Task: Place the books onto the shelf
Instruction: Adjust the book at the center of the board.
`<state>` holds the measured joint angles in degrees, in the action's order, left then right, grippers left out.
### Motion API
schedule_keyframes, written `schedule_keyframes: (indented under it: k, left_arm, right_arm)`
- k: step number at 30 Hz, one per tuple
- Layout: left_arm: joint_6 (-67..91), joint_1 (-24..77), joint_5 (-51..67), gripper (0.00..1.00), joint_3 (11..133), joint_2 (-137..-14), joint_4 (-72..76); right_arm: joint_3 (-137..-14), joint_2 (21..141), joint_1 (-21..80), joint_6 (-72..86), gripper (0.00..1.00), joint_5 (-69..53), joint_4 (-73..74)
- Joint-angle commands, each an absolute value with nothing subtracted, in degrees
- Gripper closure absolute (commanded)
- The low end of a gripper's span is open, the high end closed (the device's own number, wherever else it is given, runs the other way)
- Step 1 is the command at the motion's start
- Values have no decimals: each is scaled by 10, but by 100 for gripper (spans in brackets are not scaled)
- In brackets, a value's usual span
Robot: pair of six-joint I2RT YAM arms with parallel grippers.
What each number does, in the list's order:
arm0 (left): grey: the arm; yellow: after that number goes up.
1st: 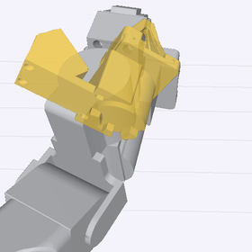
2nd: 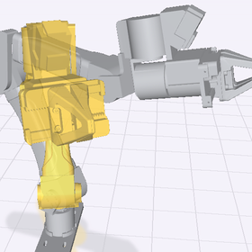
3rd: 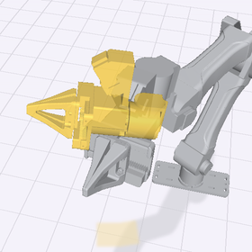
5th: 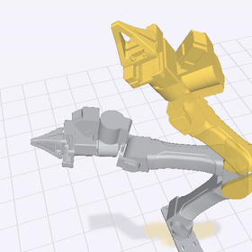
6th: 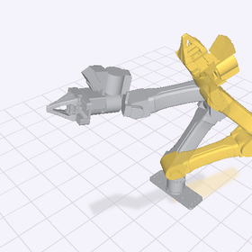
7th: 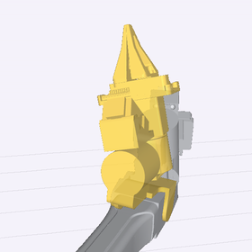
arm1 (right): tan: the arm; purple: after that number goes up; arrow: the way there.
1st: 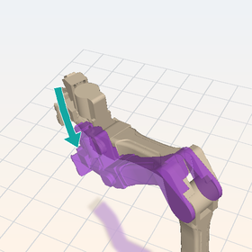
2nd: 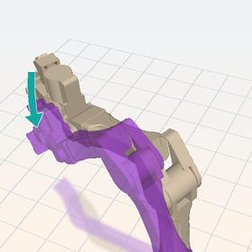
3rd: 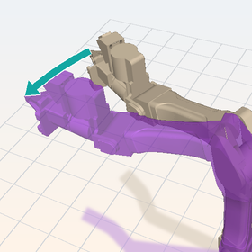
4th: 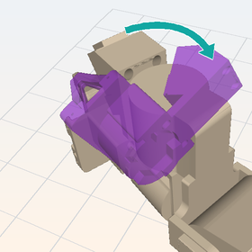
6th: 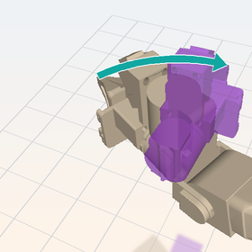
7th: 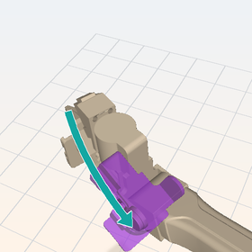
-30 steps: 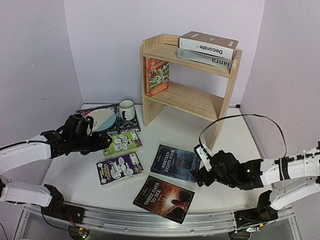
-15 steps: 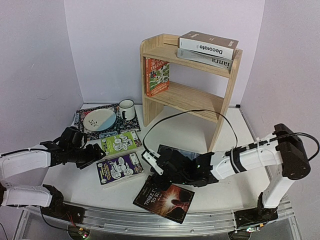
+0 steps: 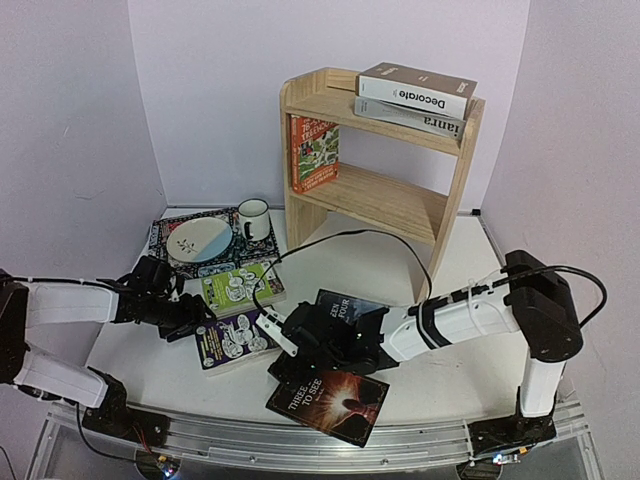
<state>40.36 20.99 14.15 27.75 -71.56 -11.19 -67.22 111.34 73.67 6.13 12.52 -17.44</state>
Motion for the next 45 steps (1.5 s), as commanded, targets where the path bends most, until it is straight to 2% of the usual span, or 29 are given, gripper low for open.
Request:
schedule_keyframes:
  k: [1,9,13,18,23,33,39,45]
  left_arm:
    - [383,207,195,27,296,-740,-88]
    - [406,210,286,28,279,-747,-87]
    - [450,230,291,28,248,-688,-86]
    - [457,249,304,27,229,-611,-93]
    - [385,247,184,25,285,-610,-191]
    - [343,246,23,21,365,-676,-214]
    - [305,246,101,24,362,-733,-167]
    - [296,245,178,26,347,-780,-132]
  right_arm:
    - [-682,1118,740,60,10,121,-158]
    - [-670,1123,740,80,10,123,-166]
    - [-676,1137,740,103,11,188,-166]
    - [-679,1148,739,119,11,210,-166]
    - [-681,1150,739,126,11,206,-163]
    - [-711,1171,739,153,8,240,-116]
    - [-713,1171,739,172,8,241,-111]
    - [-737,1198,739,178,8,294,-73]
